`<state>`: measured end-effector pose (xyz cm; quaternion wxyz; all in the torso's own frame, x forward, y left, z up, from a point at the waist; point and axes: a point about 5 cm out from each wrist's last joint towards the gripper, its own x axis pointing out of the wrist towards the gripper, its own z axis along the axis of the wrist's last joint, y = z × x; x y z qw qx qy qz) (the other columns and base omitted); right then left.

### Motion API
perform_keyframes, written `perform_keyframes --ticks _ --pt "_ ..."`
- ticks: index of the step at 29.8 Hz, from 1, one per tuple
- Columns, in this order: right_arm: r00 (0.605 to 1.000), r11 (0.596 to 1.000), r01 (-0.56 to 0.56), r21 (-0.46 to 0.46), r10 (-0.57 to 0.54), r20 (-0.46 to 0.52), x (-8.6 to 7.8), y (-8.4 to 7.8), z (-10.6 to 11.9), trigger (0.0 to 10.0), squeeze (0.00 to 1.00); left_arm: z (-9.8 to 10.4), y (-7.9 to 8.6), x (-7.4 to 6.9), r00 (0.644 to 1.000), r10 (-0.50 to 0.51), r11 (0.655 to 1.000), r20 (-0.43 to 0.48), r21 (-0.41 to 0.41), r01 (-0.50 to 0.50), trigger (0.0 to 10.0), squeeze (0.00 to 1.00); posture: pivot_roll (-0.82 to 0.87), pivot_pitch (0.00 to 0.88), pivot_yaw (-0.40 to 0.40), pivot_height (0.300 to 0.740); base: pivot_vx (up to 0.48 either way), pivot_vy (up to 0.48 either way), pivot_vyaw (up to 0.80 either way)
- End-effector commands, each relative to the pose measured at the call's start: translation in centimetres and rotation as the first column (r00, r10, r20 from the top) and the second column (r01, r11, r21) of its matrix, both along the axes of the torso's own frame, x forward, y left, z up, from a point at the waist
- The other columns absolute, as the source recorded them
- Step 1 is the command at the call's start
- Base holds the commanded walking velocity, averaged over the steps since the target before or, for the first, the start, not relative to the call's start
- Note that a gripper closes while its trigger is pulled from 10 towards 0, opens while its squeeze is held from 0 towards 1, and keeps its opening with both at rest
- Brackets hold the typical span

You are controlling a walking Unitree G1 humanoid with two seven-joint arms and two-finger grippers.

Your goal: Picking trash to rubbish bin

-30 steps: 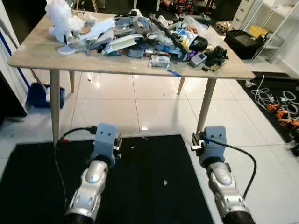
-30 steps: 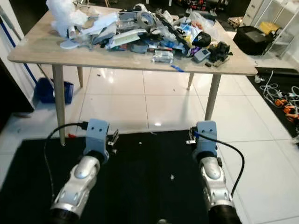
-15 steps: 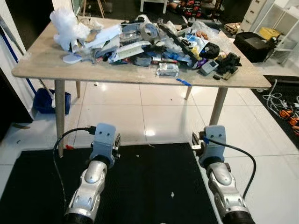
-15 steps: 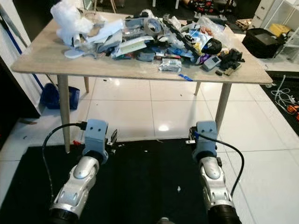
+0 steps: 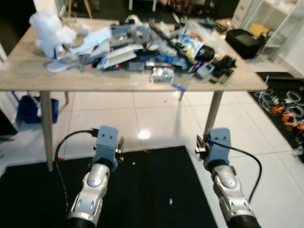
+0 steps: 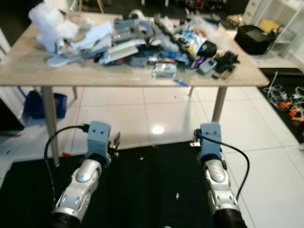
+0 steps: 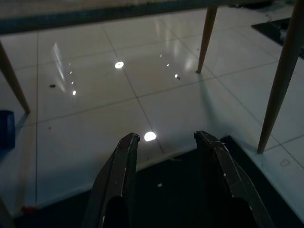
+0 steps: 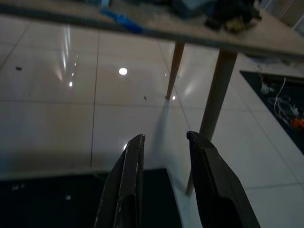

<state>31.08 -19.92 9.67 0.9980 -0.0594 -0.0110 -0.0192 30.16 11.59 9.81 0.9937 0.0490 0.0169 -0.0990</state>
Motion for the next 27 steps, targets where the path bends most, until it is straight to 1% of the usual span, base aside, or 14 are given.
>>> perform_keyframes --ticks 1,8,10,11,13,14,15,16,17,18,19,22,24,27 --pt "1.0 1.0 -0.013 0.011 0.013 0.002 -0.1 0.5 -0.1 10.0 0.0 -0.6 0.3 -0.2 1.0 0.007 1.0 -0.023 0.003 -0.007 10.0 0.0 -0.05 0.112 -0.103 0.74 0.3 0.0 0.0" --pt "0.999 1.0 -0.018 0.014 0.018 0.048 0.2 0.7 0.9 10.0 0.0 -0.4 0.4 -0.2 1.0 0.01 1.0 -0.014 0.0 -0.01 10.0 0.0 -0.05 0.103 -0.105 0.74 0.299 0.0 0.0" --pt "0.997 1.0 -0.028 0.001 0.028 0.075 0.4 0.8 1.7 10.0 0.0 0.2 0.5 0.0 1.0 0.013 1.0 0.003 -0.008 -0.013 10.0 0.0 -0.05 0.098 -0.108 0.74 0.3 0.0 0.0" --pt "0.997 1.0 -0.028 0.001 0.028 0.075 0.4 0.8 1.7 10.0 0.0 0.2 0.5 0.0 1.0 0.013 1.0 0.003 -0.008 -0.013 10.0 0.0 -0.05 0.098 -0.108 0.74 0.3 0.0 0.0" --pt "0.989 0.996 -0.089 -0.004 0.089 0.117 0.7 1.5 2.8 10.0 0.0 1.1 0.5 0.3 0.999 0.018 1.0 0.031 -0.016 -0.017 10.0 0.0 -0.05 0.096 -0.109 0.74 0.3 0.0 0.0" --pt "0.989 0.996 -0.089 -0.004 0.089 0.117 0.7 1.5 2.8 10.0 0.0 1.1 0.5 0.3 0.999 0.018 1.0 0.031 -0.016 -0.017 10.0 0.0 -0.05 0.096 -0.109 0.74 0.3 0.0 0.0" --pt "0.98 0.99 -0.142 -0.01 0.142 0.137 0.9 2.2 3.4 10.0 0.0 1.6 0.6 0.6 0.999 0.023 1.0 0.049 -0.022 -0.022 10.0 0.0 -0.05 0.093 -0.11 0.74 0.292 0.0 0.0" --pt "0.98 0.99 -0.142 -0.01 0.142 0.137 0.9 2.2 3.4 10.0 0.0 1.6 0.6 0.6 0.999 0.023 1.0 0.049 -0.022 -0.022 10.0 0.0 -0.05 0.093 -0.11 0.74 0.292 0.0 0.0" --pt "0.972 0.983 -0.182 -0.013 0.182 0.147 0.9 2.8 3.7 10.0 0.0 2.1 0.7 0.8 0.998 0.027 0.999 0.064 -0.027 -0.025 10.0 0.0 -0.05 0.091 -0.111 0.74 0.292 0.0 0.45" --pt "0.972 0.983 -0.182 -0.013 0.182 0.147 0.9 2.8 3.7 10.0 0.0 2.1 0.7 0.8 0.998 0.027 0.999 0.064 -0.027 -0.025 10.0 0.0 -0.05 0.091 -0.111 0.74 0.292 0.0 0.45" --pt "0.966 0.978 -0.209 -0.022 0.21 0.152 1.0 3.2 3.9 10.0 0.0 2.4 0.7 0.9 0.997 0.029 0.999 0.072 -0.031 -0.026 10.0 0.0 -0.05 0.09 -0.113 0.74 0.296 0.0 0.8" --pt "0.962 0.974 -0.222 -0.039 0.225 0.153 1.0 3.6 3.9 10.0 0.0 2.7 0.8 1.1 0.996 0.03 0.999 0.081 -0.034 -0.027 10.0 0.0 -0.04 0.09 -0.113 0.74 0.294 0.0 0.8" --pt "0.962 0.975 -0.221 -0.033 0.223 0.156 0.8 3.8 3.7 10.0 0.0 2.8 0.8 1.1 0.996 0.031 0.999 0.085 -0.033 -0.028 10.0 0.0 -0.04 0.092 -0.113 0.74 0.292 0.0 0.67" --pt "0.963 0.976 -0.219 -0.016 0.218 0.156 0.7 3.8 3.6 10.0 0.0 2.9 0.9 1.0 0.996 0.033 0.999 0.086 -0.034 -0.03 10.0 0.0 -0.04 0.092 -0.113 0.74 0.291 0.0 0.0"
